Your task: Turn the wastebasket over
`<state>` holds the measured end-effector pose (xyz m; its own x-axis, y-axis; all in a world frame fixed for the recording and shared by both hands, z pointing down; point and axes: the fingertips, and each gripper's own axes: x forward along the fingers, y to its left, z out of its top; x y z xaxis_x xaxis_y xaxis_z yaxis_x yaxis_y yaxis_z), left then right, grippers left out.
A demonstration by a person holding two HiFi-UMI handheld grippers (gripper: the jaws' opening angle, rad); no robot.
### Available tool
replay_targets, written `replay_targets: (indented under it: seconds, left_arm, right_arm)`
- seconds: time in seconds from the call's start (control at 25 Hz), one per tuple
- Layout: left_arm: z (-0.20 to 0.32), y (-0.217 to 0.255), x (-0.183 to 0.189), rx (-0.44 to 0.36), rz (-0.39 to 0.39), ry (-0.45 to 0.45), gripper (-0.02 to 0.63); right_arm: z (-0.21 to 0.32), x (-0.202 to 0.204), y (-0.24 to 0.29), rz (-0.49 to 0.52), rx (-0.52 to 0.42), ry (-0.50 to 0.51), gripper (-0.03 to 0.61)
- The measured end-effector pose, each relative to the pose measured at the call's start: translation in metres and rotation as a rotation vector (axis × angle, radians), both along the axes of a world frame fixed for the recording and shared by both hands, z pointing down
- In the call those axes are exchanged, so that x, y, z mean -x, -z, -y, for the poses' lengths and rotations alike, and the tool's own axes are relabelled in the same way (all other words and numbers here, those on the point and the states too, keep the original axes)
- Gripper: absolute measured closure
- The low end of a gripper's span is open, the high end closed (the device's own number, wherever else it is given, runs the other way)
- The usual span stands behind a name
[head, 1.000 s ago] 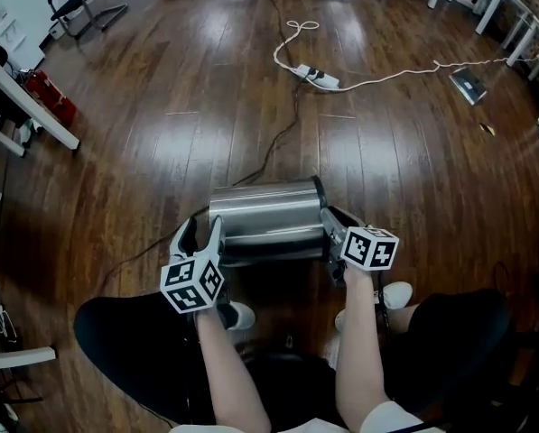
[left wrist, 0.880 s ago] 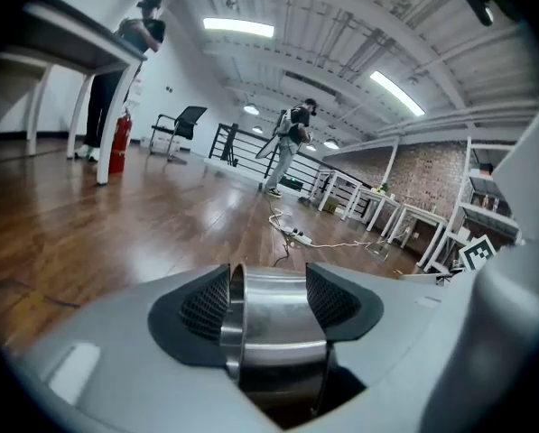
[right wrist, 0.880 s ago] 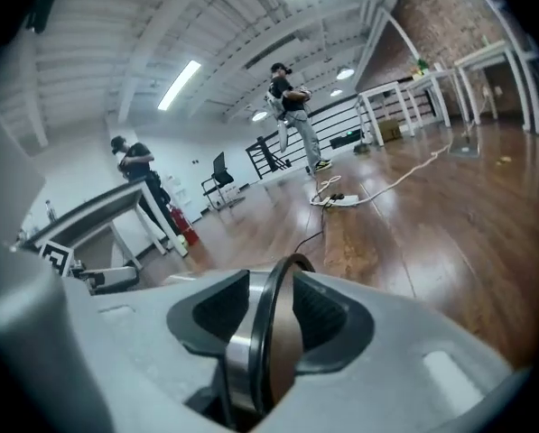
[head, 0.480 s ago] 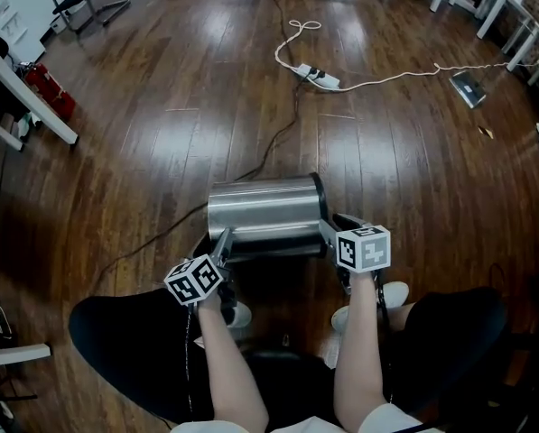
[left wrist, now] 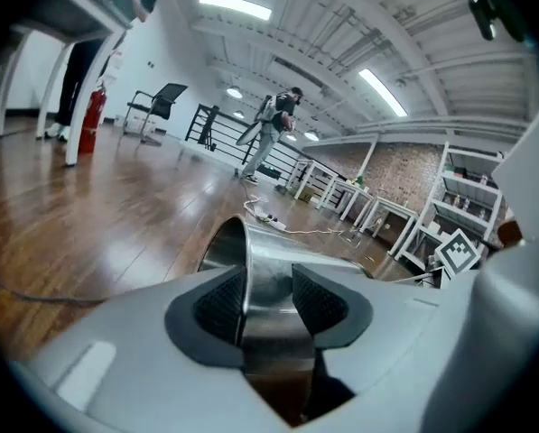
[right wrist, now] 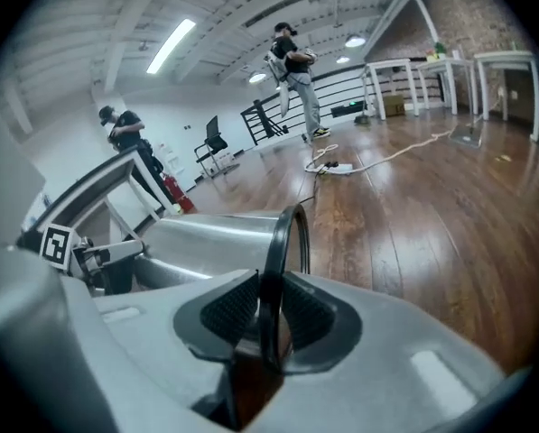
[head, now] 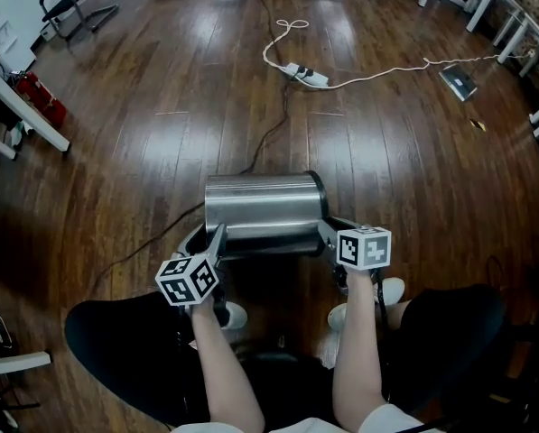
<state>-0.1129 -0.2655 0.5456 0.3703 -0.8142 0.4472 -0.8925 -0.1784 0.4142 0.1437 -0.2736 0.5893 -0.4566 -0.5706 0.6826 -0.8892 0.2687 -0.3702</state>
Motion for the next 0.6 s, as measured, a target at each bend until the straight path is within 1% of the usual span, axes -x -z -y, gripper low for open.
replay_targets:
  seconds: [0.12, 0.24, 0.36, 0.48, 0.6]
  left_arm:
    - [0.011, 0.044, -0.006, -0.076, 0.151, -0.055, 0.445]
    - [0.018, 0.076, -0.020, -0.123, 0.309, -0.124, 0.462]
    - [0.020, 0.087, -0.053, -0.167, 0.436, -0.225, 0.488]
    - [0.022, 0.084, -0.099, -0.196, 0.579, -0.310, 0.503]
    - [0.013, 0.074, -0.155, -0.232, 0.754, -0.440, 0.503]
  right_arm:
    - [-0.006, 0.006, -0.009, 0.094, 0.037, -0.054, 0.503]
    - [-0.006, 0.015, -0.029, 0.197, 0.068, -0.111, 0.500]
    - [-0.007, 0.012, -0.059, 0.208, 0.084, -0.163, 0.497]
    - [-0.010, -0.004, -0.087, 0.208, 0.096, -0.213, 0.497]
    - [-0.031, -0.016, -0.116, 0.183, 0.162, -0.226, 0.508]
